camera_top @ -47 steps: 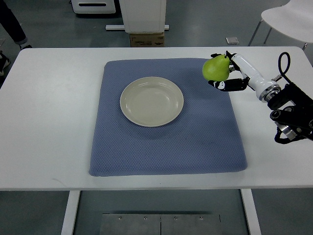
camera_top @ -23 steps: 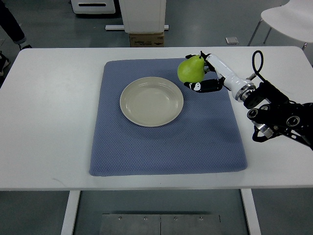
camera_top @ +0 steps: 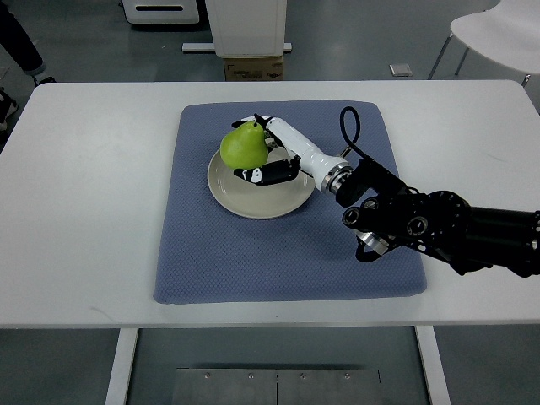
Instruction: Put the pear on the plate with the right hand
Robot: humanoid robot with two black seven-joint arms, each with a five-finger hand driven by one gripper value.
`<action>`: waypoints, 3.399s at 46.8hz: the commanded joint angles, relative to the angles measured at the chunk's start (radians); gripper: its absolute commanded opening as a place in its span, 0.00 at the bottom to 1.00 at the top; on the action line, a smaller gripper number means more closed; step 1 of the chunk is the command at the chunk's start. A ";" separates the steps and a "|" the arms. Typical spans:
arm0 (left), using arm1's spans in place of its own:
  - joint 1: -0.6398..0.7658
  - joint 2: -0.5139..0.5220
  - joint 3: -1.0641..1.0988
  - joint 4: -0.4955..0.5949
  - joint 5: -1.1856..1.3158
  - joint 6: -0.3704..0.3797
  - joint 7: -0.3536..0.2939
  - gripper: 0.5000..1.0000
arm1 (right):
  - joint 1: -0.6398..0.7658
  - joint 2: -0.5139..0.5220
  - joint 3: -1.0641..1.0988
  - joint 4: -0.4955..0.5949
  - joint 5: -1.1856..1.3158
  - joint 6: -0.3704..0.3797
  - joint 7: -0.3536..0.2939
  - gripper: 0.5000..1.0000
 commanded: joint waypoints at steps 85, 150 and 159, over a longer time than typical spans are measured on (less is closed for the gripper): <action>0.000 0.000 0.000 0.000 0.000 0.000 0.000 1.00 | -0.060 -0.091 0.160 -0.045 0.000 0.001 0.014 1.00; 0.000 0.000 0.000 0.000 0.000 0.000 0.000 1.00 | -0.353 -0.248 0.694 -0.151 0.346 0.173 0.097 1.00; 0.000 0.000 0.000 0.000 0.000 0.000 0.000 1.00 | -0.360 -0.205 0.733 -0.274 0.460 0.316 0.013 1.00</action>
